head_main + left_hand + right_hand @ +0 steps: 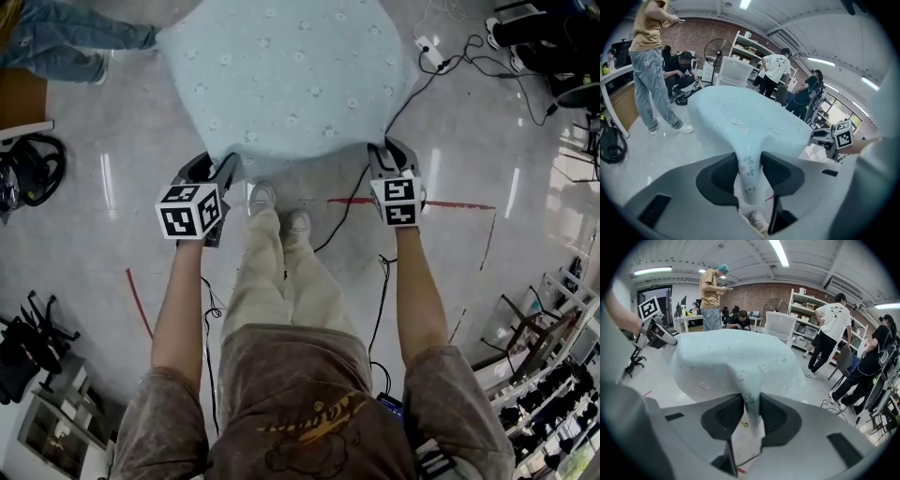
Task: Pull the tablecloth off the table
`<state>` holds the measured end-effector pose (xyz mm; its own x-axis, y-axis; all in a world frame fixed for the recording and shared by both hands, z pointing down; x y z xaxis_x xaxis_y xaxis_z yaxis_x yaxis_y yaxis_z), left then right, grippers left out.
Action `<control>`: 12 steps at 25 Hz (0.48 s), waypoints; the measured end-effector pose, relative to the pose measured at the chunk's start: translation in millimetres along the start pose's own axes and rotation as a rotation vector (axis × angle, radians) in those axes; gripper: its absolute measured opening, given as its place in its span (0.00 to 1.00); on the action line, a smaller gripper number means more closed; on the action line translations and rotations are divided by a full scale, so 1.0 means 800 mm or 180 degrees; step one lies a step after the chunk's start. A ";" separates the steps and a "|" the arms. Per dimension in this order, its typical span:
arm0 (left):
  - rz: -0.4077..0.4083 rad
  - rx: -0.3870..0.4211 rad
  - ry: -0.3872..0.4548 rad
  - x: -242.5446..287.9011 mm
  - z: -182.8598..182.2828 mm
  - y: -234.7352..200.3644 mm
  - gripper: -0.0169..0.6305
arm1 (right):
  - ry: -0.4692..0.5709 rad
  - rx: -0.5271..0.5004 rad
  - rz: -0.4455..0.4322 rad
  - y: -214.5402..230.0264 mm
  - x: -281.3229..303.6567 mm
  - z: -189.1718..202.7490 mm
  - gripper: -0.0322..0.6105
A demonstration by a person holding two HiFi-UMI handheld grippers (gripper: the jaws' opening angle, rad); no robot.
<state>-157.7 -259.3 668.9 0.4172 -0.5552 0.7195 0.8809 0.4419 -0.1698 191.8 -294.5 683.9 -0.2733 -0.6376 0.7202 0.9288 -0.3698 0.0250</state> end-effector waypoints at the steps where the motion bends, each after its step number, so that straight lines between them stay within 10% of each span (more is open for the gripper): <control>1: -0.0031 0.0022 -0.0008 -0.001 -0.001 0.001 0.30 | 0.0001 0.0001 0.0020 -0.001 -0.002 -0.002 0.22; 12: -0.0212 0.0073 -0.0057 -0.006 -0.014 0.004 0.24 | -0.0020 -0.0024 0.0236 -0.009 -0.018 -0.021 0.16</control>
<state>-154.4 -262.6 657.4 0.3535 -0.5713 0.7407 0.9011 0.4204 -0.1058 184.8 -294.0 661.8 -0.2023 -0.6592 0.7242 0.9445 -0.3268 -0.0337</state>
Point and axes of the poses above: the fingertips, and each gripper's own axes: x forward along the fingers, y to its right, z out of its underside, the point moved 5 cm from there along -x, backward along the fingers, and after that the axes turned 15 degrees about x, right-handed, at the moved point
